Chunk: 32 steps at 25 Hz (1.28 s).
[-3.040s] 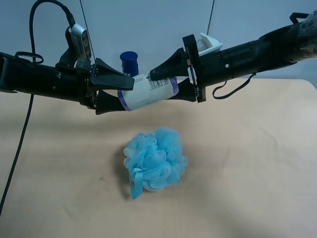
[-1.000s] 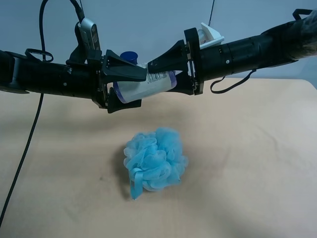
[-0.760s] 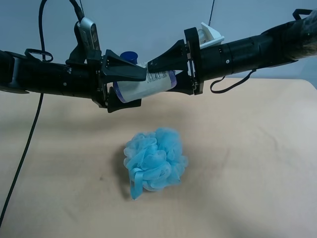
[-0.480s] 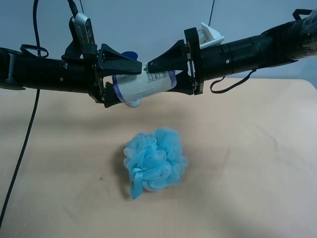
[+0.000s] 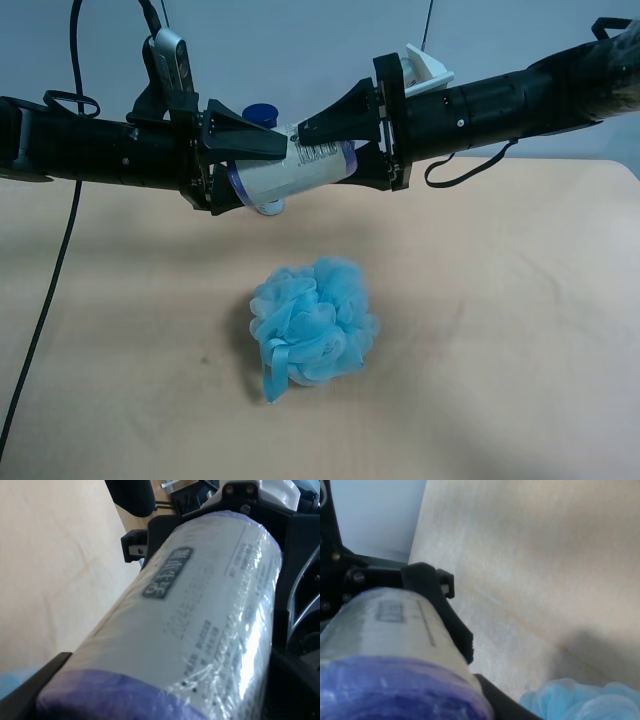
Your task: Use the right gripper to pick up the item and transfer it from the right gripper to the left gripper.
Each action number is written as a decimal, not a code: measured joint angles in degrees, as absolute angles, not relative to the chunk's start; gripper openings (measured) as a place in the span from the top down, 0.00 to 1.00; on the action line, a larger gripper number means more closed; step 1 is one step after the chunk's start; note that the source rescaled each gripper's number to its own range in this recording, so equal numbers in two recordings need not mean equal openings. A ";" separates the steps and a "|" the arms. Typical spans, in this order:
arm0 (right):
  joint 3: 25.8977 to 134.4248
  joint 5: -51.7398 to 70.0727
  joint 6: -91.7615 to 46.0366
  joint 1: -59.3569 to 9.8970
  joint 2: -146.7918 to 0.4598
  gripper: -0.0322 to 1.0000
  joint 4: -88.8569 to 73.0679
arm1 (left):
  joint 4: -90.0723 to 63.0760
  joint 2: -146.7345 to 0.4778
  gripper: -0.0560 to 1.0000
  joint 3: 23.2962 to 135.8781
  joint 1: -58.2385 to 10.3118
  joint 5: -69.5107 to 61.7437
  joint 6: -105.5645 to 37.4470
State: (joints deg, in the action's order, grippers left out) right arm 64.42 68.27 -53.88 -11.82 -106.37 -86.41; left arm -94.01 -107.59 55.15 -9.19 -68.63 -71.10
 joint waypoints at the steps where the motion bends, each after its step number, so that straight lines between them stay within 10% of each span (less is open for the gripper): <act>1: 64.42 68.27 -53.88 -11.82 -106.36 0.97 -86.41 | -94.01 -107.59 0.70 55.15 -9.19 -68.69 -70.63; 15: 64.42 68.27 -55.15 -11.82 -106.31 0.96 -86.42 | -93.71 -107.59 0.72 55.15 -9.19 -68.90 -69.99; 21: 64.42 68.27 -56.12 -11.82 -106.31 0.39 -85.20 | -93.57 -107.59 0.86 55.15 -9.19 -68.57 -68.73; 32: 64.42 62.43 -55.45 -11.82 -101.59 0.33 -70.42 | -93.17 -107.79 0.92 55.15 -9.19 -68.29 -68.16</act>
